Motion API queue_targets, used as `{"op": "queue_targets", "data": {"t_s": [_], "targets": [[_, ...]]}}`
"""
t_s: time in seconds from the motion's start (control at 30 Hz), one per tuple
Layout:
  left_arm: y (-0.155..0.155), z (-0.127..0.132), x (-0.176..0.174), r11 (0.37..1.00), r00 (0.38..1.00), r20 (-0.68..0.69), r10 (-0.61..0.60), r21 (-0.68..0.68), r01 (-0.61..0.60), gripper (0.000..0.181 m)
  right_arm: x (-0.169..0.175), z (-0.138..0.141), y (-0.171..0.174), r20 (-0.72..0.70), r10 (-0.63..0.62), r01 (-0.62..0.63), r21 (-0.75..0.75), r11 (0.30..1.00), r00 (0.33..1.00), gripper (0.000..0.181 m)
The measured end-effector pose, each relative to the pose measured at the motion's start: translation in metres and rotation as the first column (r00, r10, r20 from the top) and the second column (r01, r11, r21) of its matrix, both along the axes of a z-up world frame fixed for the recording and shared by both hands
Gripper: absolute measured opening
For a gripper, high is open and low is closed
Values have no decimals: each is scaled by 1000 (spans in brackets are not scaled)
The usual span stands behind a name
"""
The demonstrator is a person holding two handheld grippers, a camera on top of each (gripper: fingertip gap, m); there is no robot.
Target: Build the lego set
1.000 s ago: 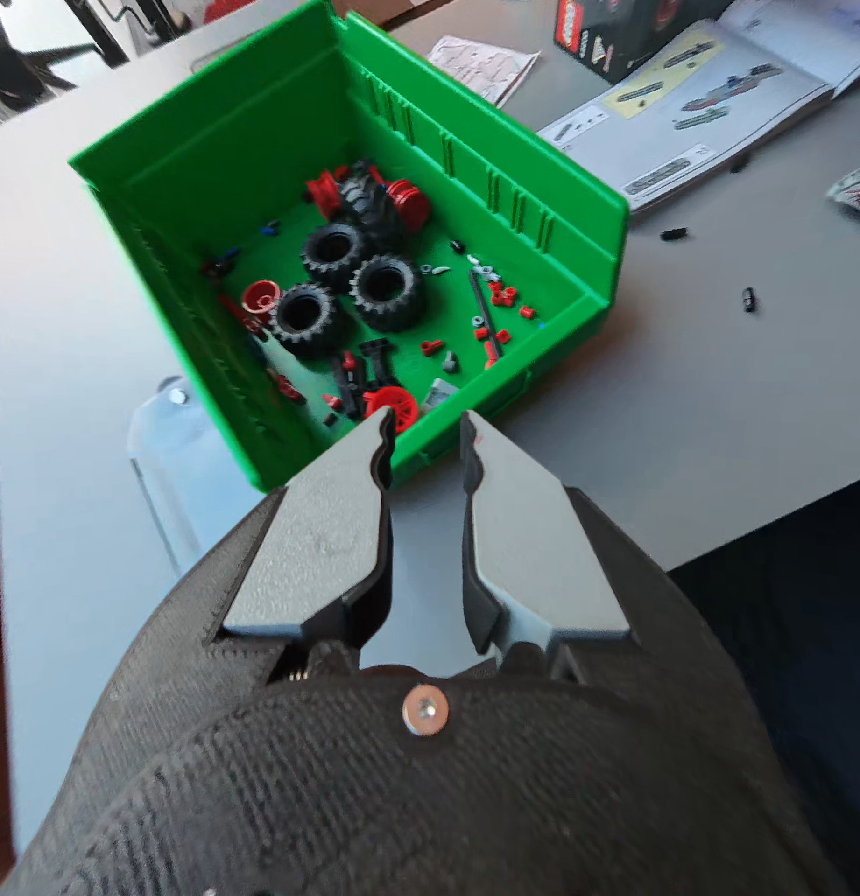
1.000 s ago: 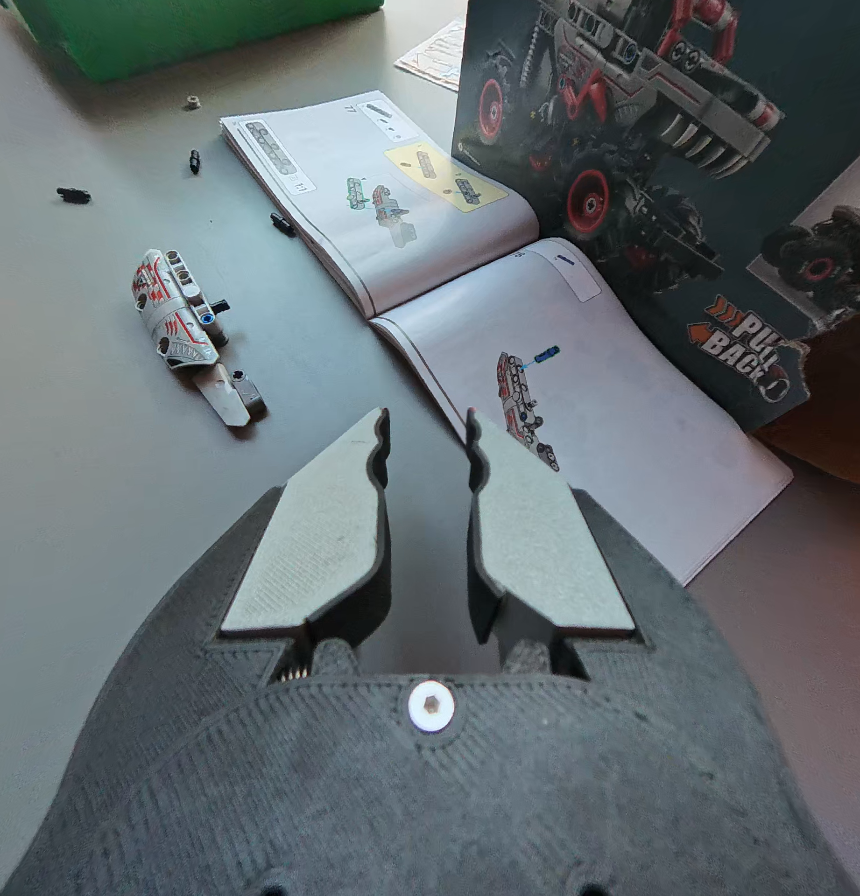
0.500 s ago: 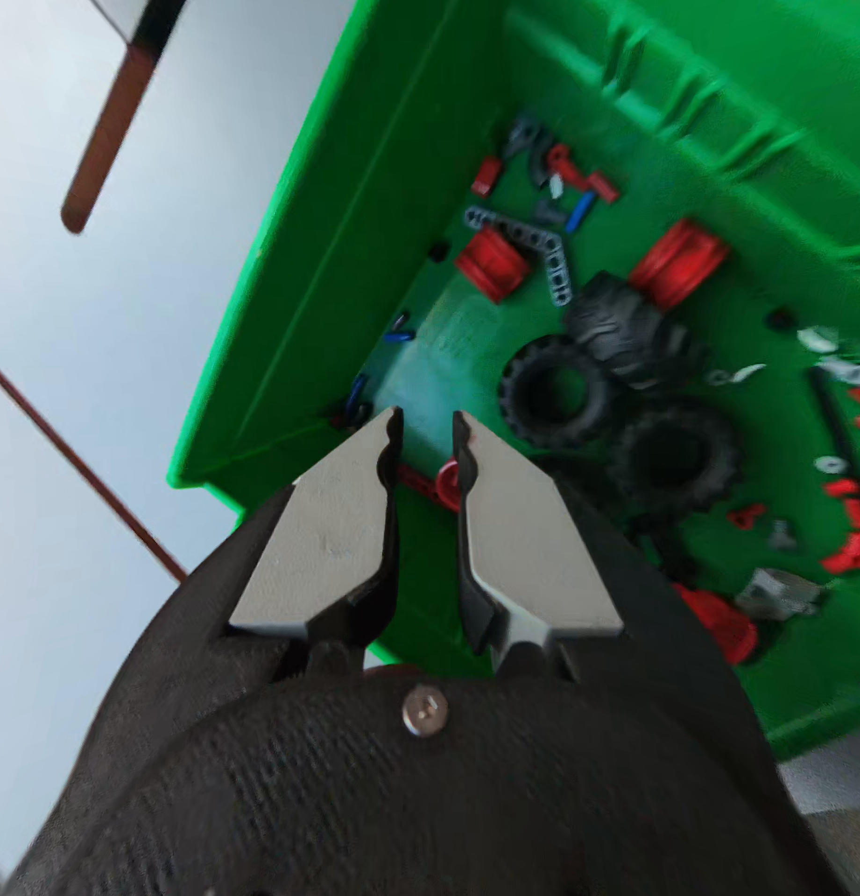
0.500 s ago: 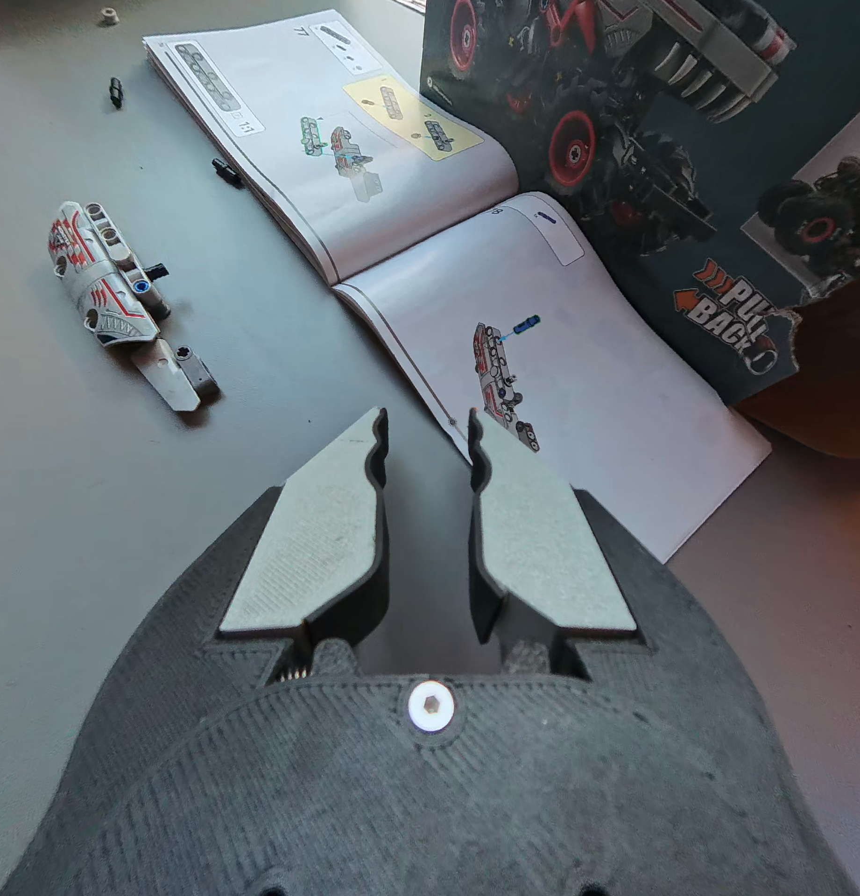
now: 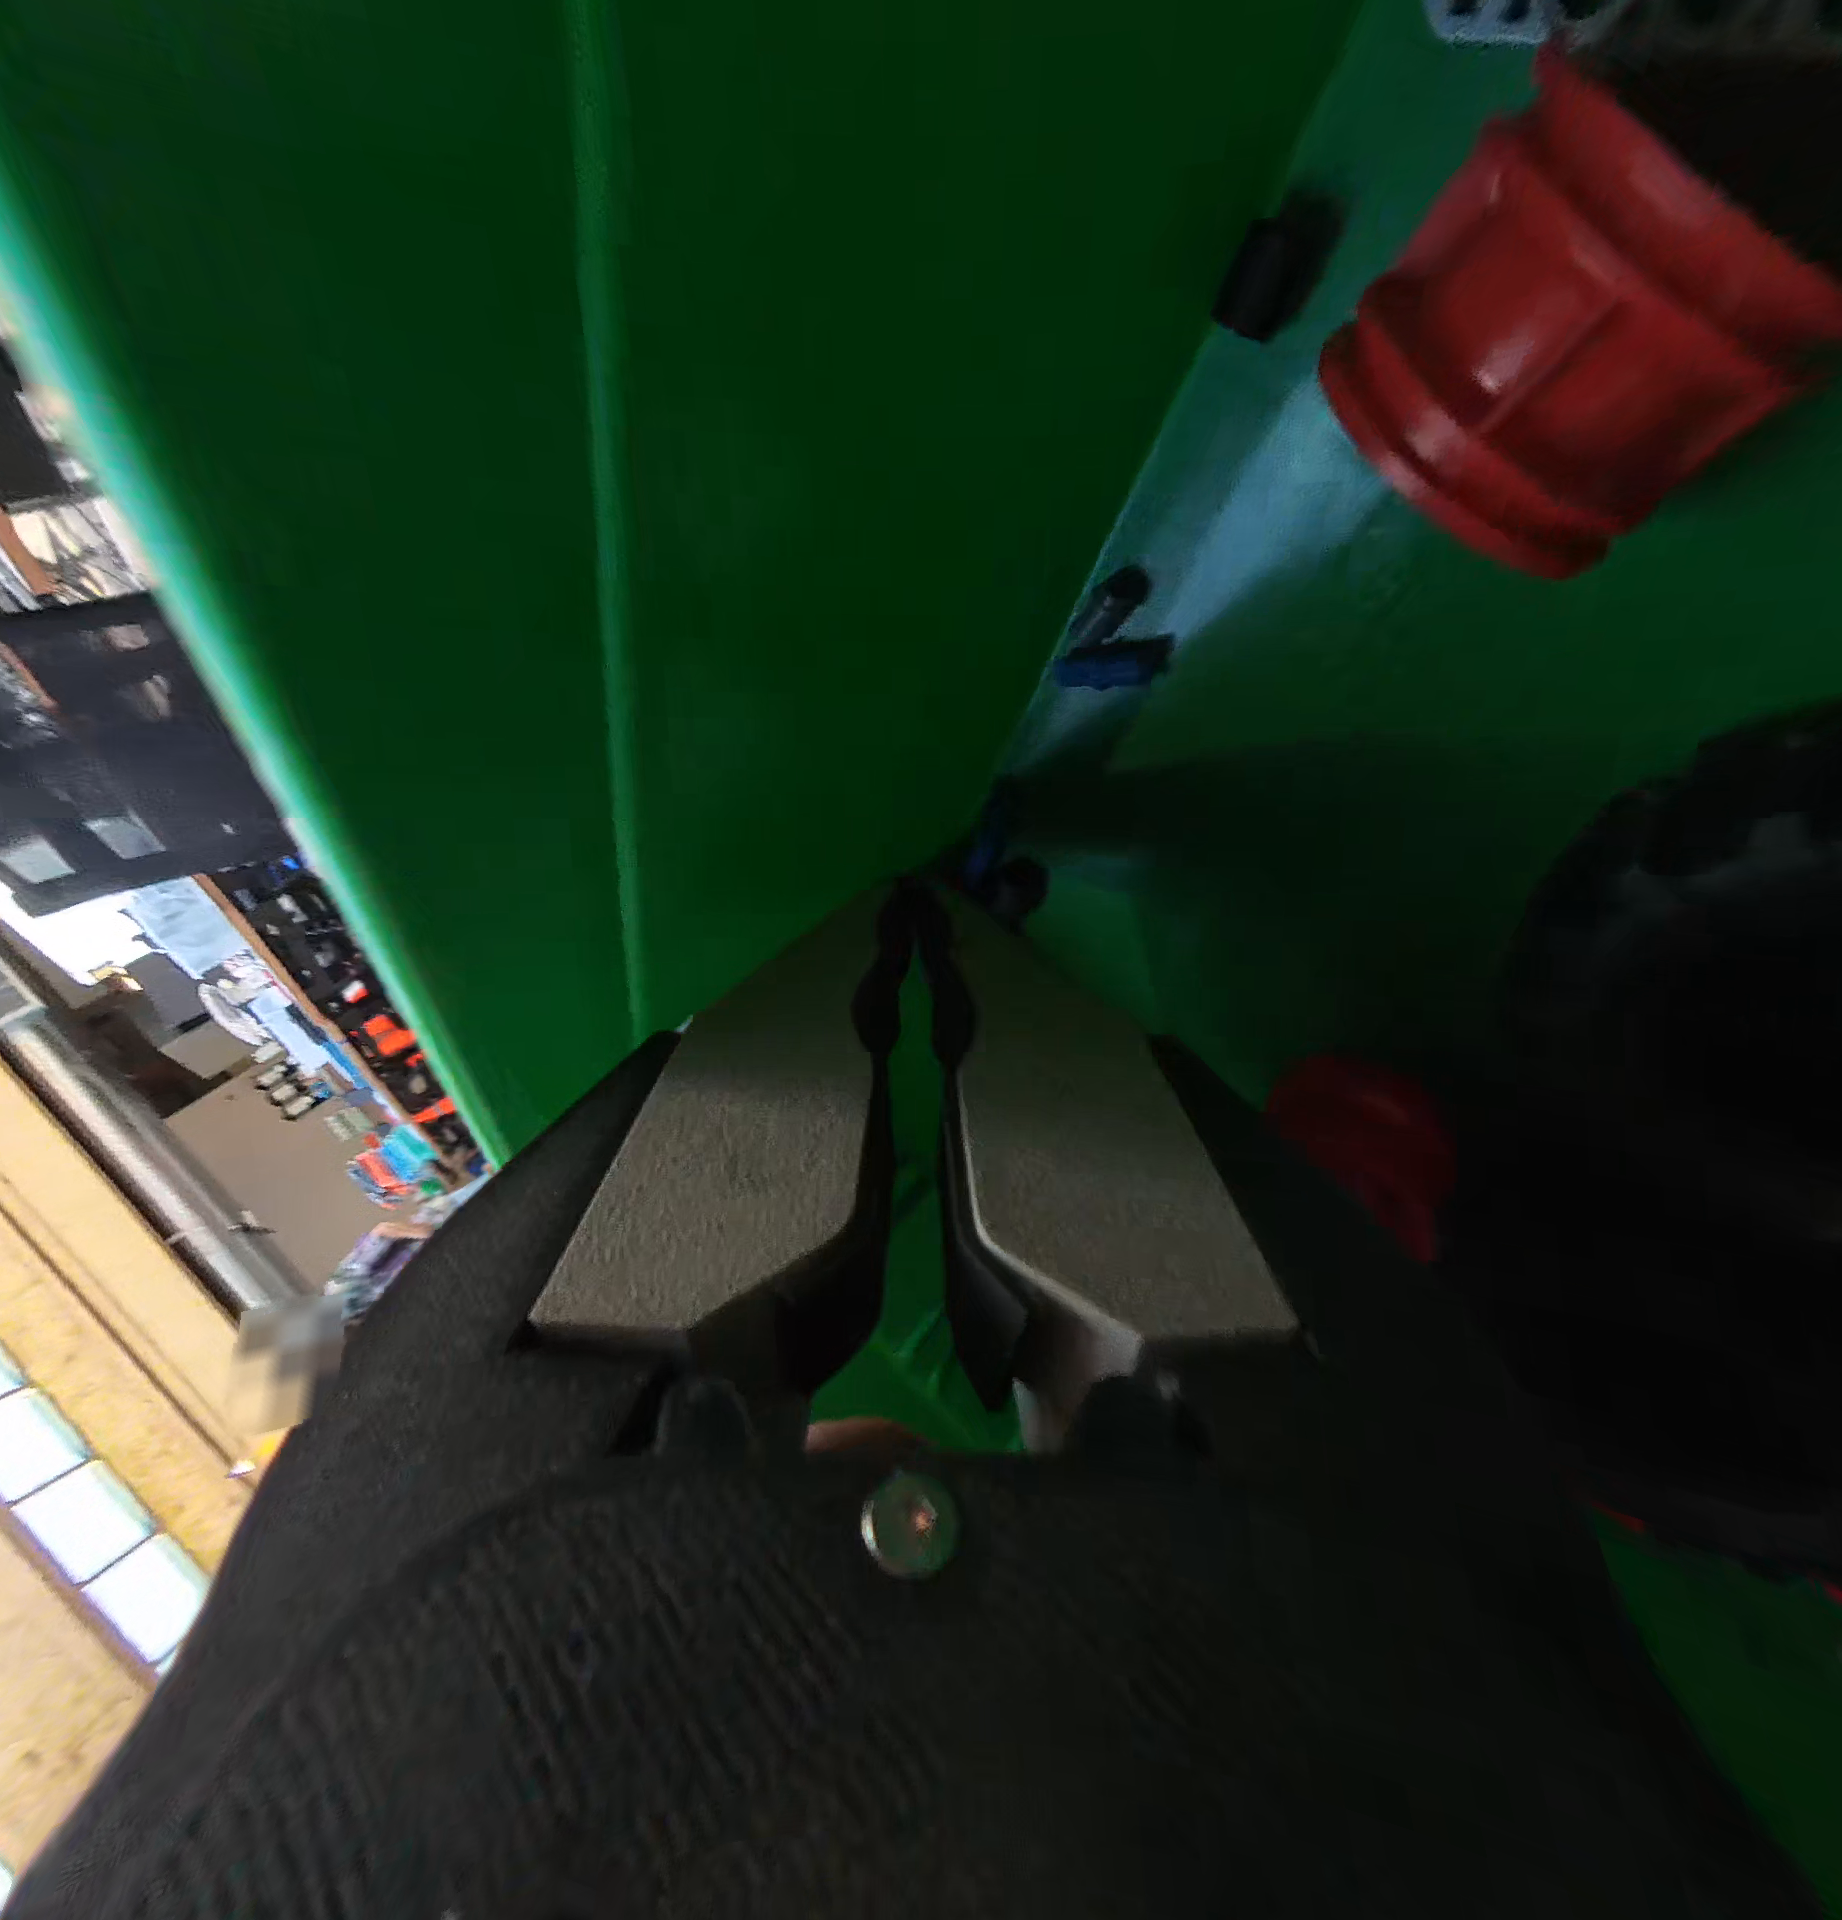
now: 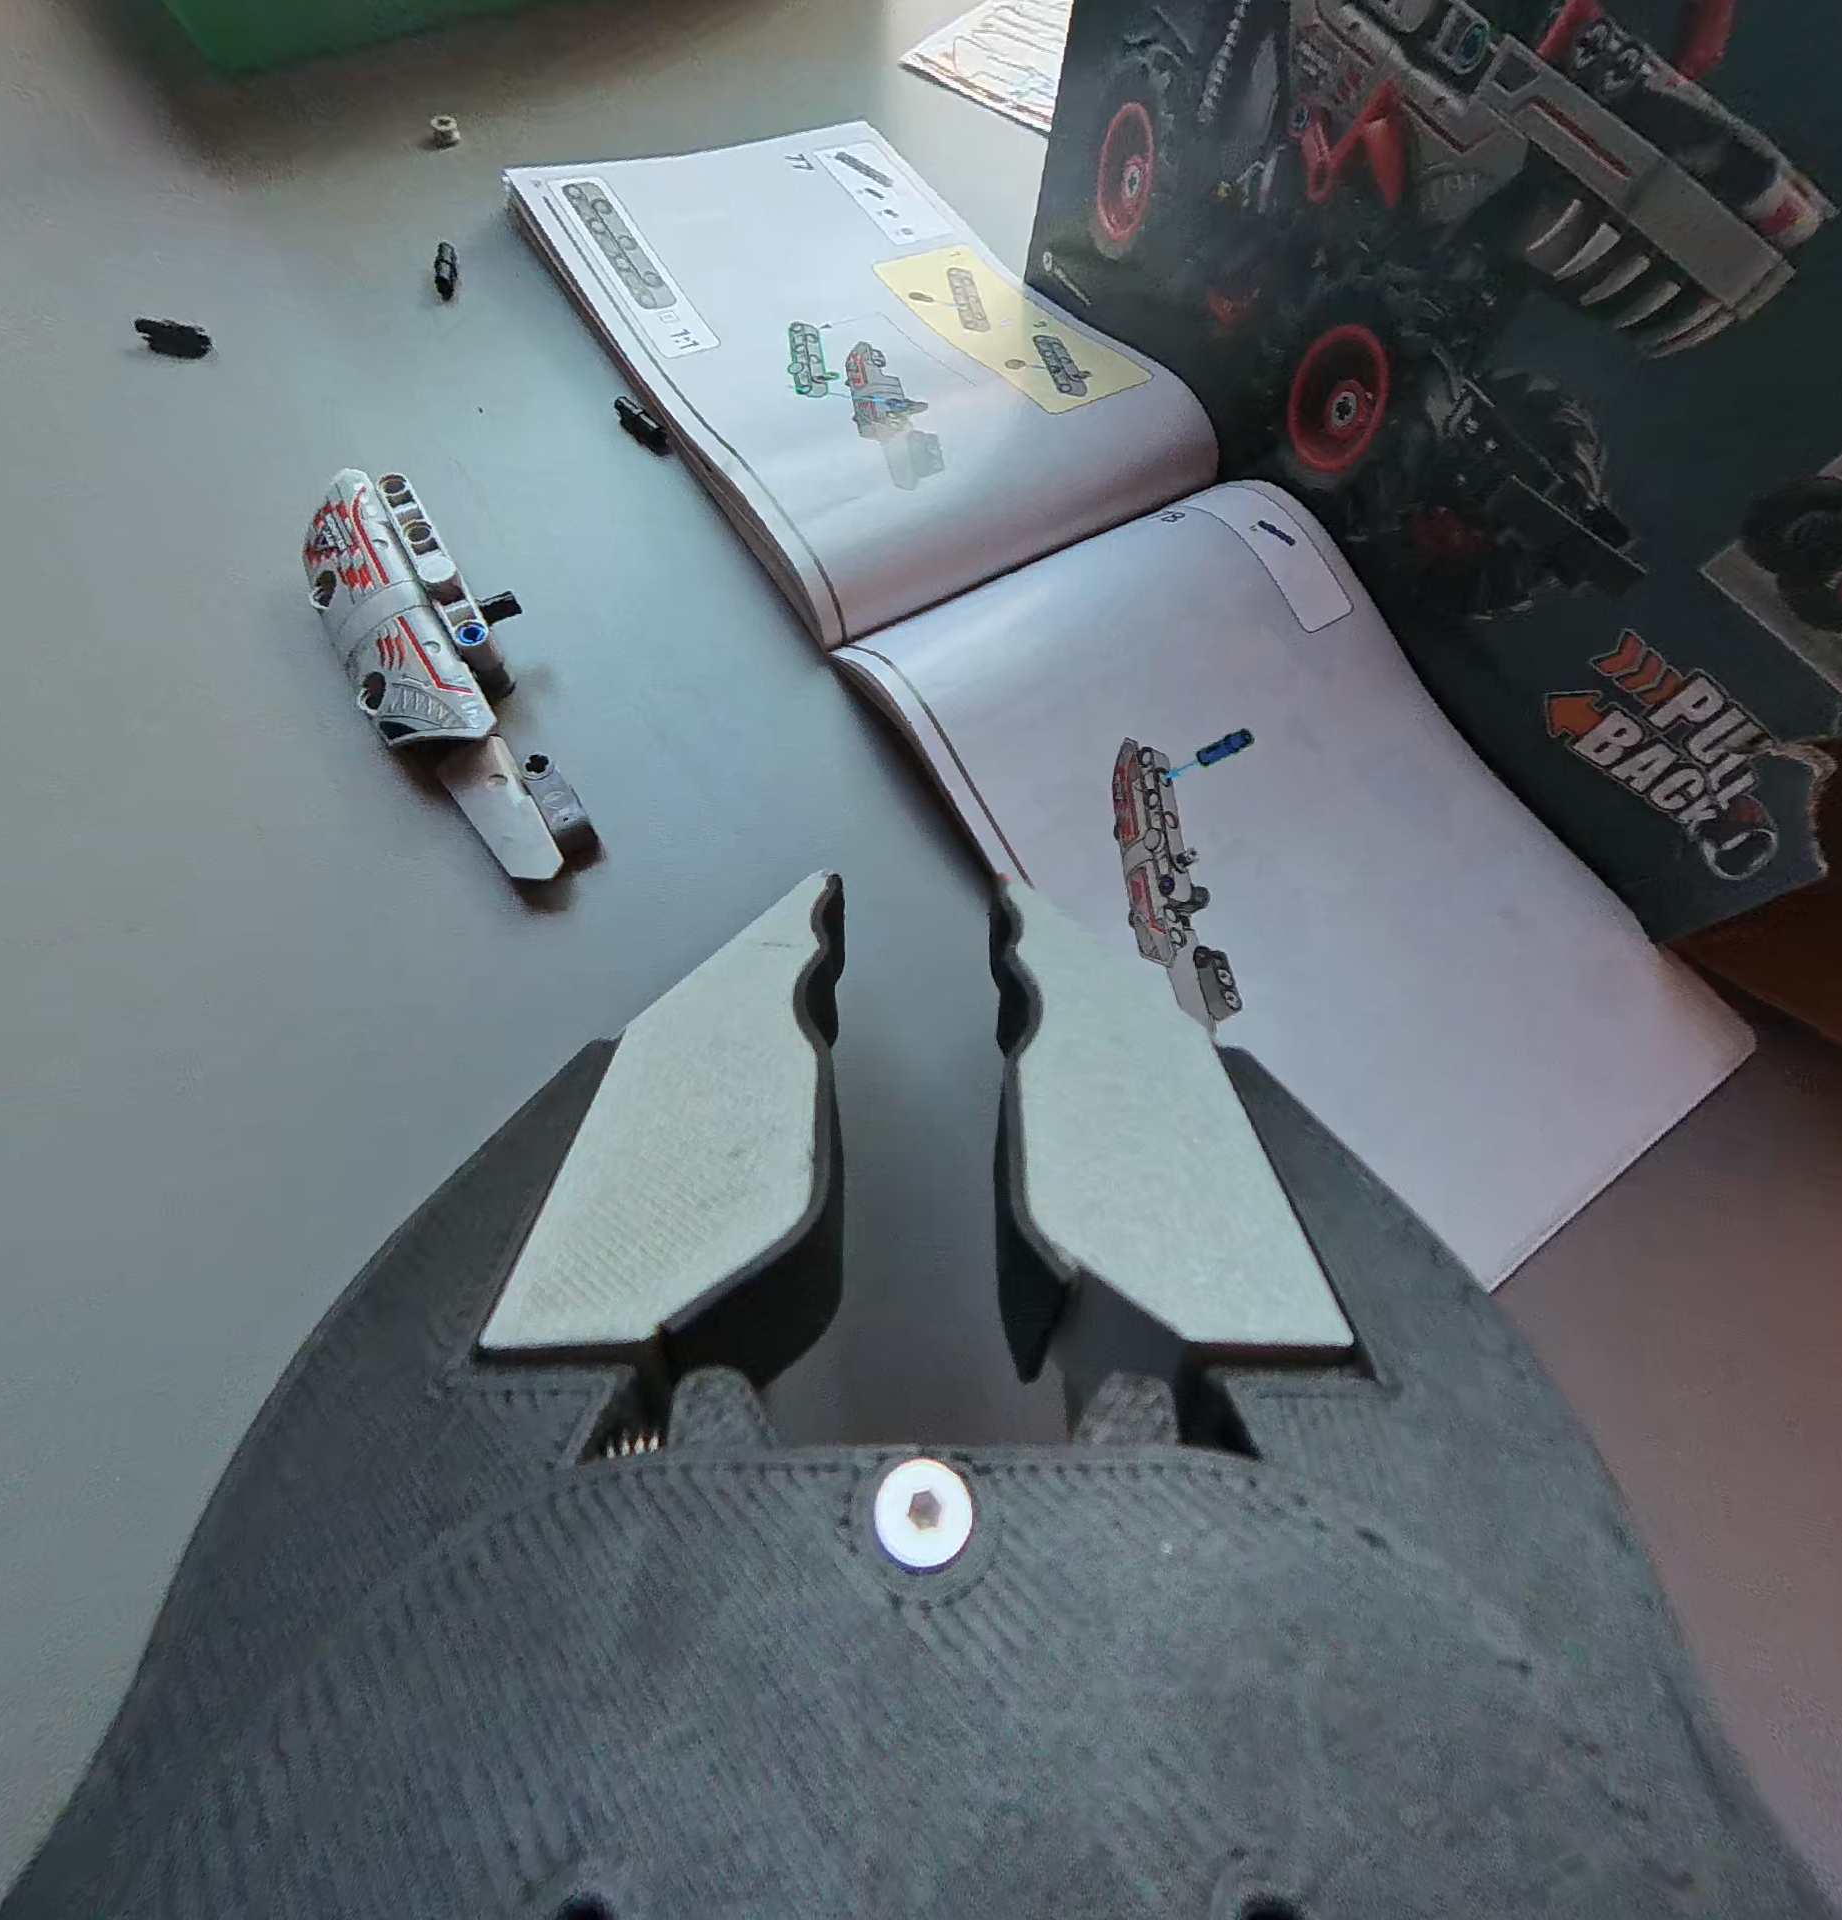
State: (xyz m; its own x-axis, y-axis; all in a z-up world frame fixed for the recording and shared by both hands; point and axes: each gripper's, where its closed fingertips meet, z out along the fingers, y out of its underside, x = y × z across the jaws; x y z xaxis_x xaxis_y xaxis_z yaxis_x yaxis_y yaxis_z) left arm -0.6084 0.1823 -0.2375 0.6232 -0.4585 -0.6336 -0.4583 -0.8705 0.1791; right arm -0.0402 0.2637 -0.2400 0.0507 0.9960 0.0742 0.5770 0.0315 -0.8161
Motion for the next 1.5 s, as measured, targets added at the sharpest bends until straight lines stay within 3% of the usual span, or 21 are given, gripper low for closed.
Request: {"op": "queue_targets", "data": {"t_s": [0.03, 0.13, 0.3, 0.37, 0.43, 0.47, 0.6, 0.7, 0.8, 0.93, 1.07, 1.2, 1.5], "targets": [[0, -3, 0, 999, 1000, -22, -22, -26, 21, 0, 0, 0, -1, -1, 4, -4, -1, 1000, 1000, 24], [0, -11, -1, 994, 996, -55, -65, -95, 59, 0, 0, 1, -3, -7, 13, -13, -5, 1000, 1000, 23], [6, -17, -5, 983, 996, 27, -85, -163, 89, 0, 0, 2, -9, -14, 35, -35, -10, 999, 999, 19], [4, -17, 0, 976, 990, 121, -74, -193, 97, 0, -1, 2, -11, -13, 43, -43, -4, 999, 999, 18], [5, -16, 16, 985, 954, 298, 26, -171, 27, 0, -1, 2, -12, -10, 46, -46, -2, 999, 999, 18], [9, -11, 15, 990, 947, 317, 47, -142, -2, 0, 0, 1, -12, -9, 46, -46, -1, 999, 999, 18], [10, 7, 4, 996, 967, 254, -4, -82, 26, 0, 0, 1, -12, -7, 45, -45, -5, 999, 999, 17], [7, 5, 1, 997, 964, 264, 6, -74, 14, 0, -1, 0, -11, -3, 43, -43, -7, 999, 999, 17], [12, -1, 12, 985, 957, 261, -123, -83, 149, 0, 0, 0, -11, -3, 42, -42, 0, 999, 999, 17], [13, -12, 31, 944, 929, 277, -246, -150, 295, 20, 0, 1, -12, -3, 45, -45, 5, 999, 999, 16], [11, -14, 30, 927, 925, 278, -259, -198, 319, 18, 0, 1, -13, -5, 49, -49, 6, 999, 999, 16], [0, -17, 10, 918, 945, 229, -233, -270, 292, 3, 0, 3, -14, -16, 56, -56, -5, 998, 998, 15], [-3, -18, 14, 924, 939, 257, -229, -245, 292, 1, 0, 3, -17, -21, 72, -72, -15, 997, 997, 15]]}}
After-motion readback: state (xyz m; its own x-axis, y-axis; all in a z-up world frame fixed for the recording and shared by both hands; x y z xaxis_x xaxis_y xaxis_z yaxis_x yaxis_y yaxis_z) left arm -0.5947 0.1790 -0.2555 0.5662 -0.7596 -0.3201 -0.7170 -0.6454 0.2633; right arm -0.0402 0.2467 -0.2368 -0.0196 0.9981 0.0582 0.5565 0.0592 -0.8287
